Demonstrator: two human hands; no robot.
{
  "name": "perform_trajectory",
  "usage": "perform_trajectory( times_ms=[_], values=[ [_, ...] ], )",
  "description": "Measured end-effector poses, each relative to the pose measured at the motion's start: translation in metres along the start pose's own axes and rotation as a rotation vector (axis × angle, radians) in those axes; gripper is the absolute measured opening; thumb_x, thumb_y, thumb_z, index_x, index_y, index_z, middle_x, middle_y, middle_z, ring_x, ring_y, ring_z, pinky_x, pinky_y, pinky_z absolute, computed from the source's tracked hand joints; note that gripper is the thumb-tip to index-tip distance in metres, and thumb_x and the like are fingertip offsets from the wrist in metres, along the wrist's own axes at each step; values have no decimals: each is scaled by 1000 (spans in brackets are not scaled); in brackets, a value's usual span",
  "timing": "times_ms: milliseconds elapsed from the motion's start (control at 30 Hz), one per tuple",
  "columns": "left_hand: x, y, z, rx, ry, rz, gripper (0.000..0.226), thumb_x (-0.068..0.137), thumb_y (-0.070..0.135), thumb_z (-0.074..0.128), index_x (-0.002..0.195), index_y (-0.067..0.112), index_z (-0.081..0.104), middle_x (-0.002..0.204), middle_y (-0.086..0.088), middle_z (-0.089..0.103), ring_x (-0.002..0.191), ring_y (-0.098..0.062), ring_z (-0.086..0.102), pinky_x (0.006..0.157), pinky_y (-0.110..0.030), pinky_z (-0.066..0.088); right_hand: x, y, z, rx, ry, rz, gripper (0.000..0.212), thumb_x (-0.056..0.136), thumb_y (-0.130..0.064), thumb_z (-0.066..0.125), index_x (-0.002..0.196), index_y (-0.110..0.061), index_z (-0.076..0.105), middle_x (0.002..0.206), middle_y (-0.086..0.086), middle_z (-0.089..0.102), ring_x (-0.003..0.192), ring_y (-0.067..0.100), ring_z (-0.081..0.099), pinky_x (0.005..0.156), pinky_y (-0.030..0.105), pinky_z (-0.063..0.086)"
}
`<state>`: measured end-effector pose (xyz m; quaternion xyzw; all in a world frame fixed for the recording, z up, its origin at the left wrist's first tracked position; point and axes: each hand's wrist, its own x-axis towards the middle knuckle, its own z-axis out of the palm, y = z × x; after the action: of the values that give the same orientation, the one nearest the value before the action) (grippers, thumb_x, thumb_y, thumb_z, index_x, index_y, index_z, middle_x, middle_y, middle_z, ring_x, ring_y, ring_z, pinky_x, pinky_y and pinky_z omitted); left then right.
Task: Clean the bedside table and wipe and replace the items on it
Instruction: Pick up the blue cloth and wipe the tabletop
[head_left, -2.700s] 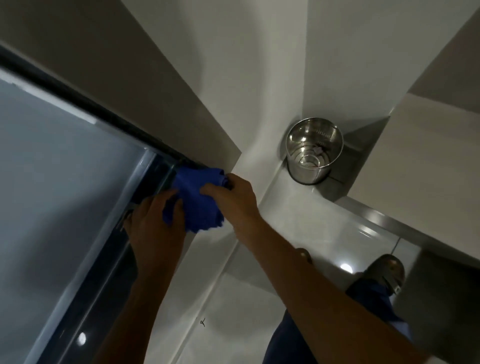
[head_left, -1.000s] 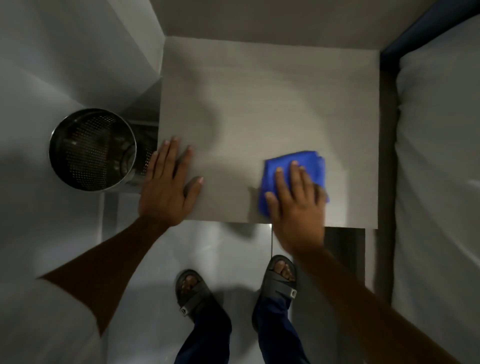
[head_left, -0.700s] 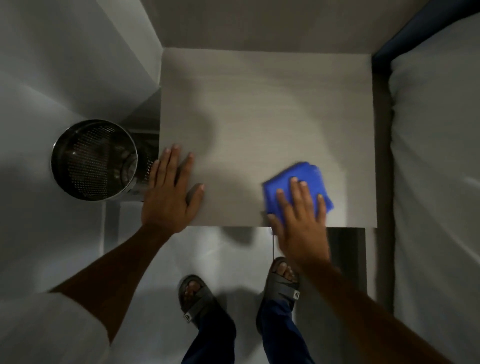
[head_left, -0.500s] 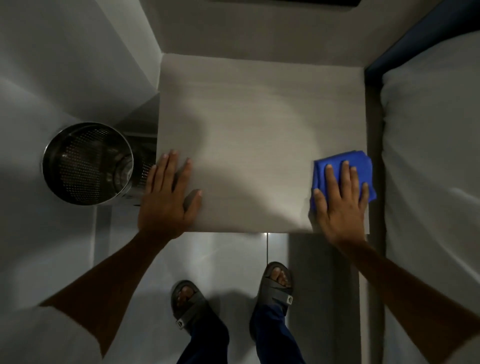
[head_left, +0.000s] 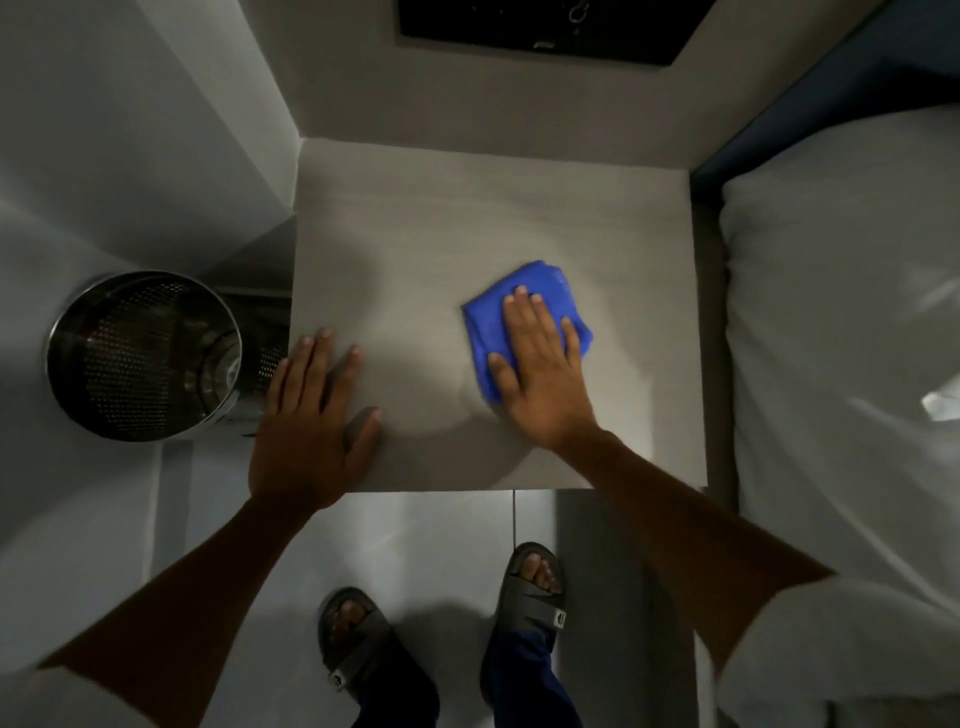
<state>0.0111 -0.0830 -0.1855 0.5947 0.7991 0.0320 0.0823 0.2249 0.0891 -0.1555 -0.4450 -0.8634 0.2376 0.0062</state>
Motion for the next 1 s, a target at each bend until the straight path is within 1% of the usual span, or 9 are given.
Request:
perform_trajectory(
  times_ms=[133, 233, 300, 400, 467, 600, 767, 900, 1000],
  values=[
    [4, 2, 0, -25, 13, -1, 73, 94, 58, 28, 154, 15, 25, 163, -18, 18, 152, -32, 12, 124, -48, 11, 16, 73, -41, -49, 23, 230, 61, 102, -37, 38, 153, -20, 10, 163, 8, -1, 150, 23, -4, 118, 42, -6],
    [3, 3, -1, -35, 60, 9, 73, 94, 56, 31, 152, 13, 28, 161, -20, 22, 152, -34, 14, 123, -48, 13, 29, 115, -63, -104, 55, 332, 61, 101, -42, 36, 153, -25, 11, 163, 10, -2, 150, 26, -4, 120, 46, -3],
    [2, 4, 0, -30, 58, 1, 73, 94, 56, 31, 153, 13, 26, 161, -20, 22, 152, -34, 14, 123, -49, 14, 47, 127, -67, -162, 58, 346, 60, 101, -45, 33, 154, -27, 10, 164, 10, 0, 150, 25, -3, 120, 47, -2],
    [2, 4, 1, -11, 16, -16, 75, 94, 57, 28, 155, 16, 18, 163, -20, 18, 153, -32, 9, 124, -48, 11, 78, 119, -66, -192, 80, 378, 62, 100, -50, 26, 154, -27, 6, 164, 8, -1, 150, 26, -4, 119, 49, -3],
    [3, 4, 2, -11, 33, -20, 75, 94, 56, 31, 155, 15, 21, 162, -20, 21, 152, -33, 12, 124, -49, 13, 97, 108, -64, -193, 76, 384, 62, 100, -51, 24, 154, -26, 5, 164, 8, -1, 150, 27, -5, 119, 49, -3],
    [2, 5, 5, -24, 91, -10, 73, 93, 53, 40, 153, 12, 28, 159, -21, 28, 150, -35, 21, 122, -51, 19, 121, 78, -57, -194, 24, 338, 62, 100, -50, 24, 154, -26, 4, 164, 7, -4, 150, 26, -6, 119, 49, -4],
    [2, 4, 3, -24, 74, 0, 72, 93, 51, 38, 152, 12, 29, 159, -23, 28, 149, -37, 23, 121, -52, 20, 140, 10, -27, -205, 29, 177, 61, 100, -48, 27, 154, -26, 10, 164, 9, 1, 150, 26, -3, 118, 49, -3],
    [2, 4, 6, -45, 87, 8, 71, 95, 51, 40, 153, 11, 28, 159, -23, 28, 149, -37, 23, 120, -52, 23, 155, -50, -5, -202, -50, 50, 60, 100, -48, 24, 154, -28, 5, 164, 9, -2, 150, 25, -6, 117, 48, -6],
    [1, 4, 8, -84, 95, -8, 71, 95, 52, 40, 153, 14, 28, 159, -20, 28, 149, -35, 24, 122, -49, 20, 171, -94, 11, -226, -121, -73, 61, 101, -47, 21, 154, -26, 0, 164, 8, -6, 149, 24, -9, 118, 49, -7]
  ],
)
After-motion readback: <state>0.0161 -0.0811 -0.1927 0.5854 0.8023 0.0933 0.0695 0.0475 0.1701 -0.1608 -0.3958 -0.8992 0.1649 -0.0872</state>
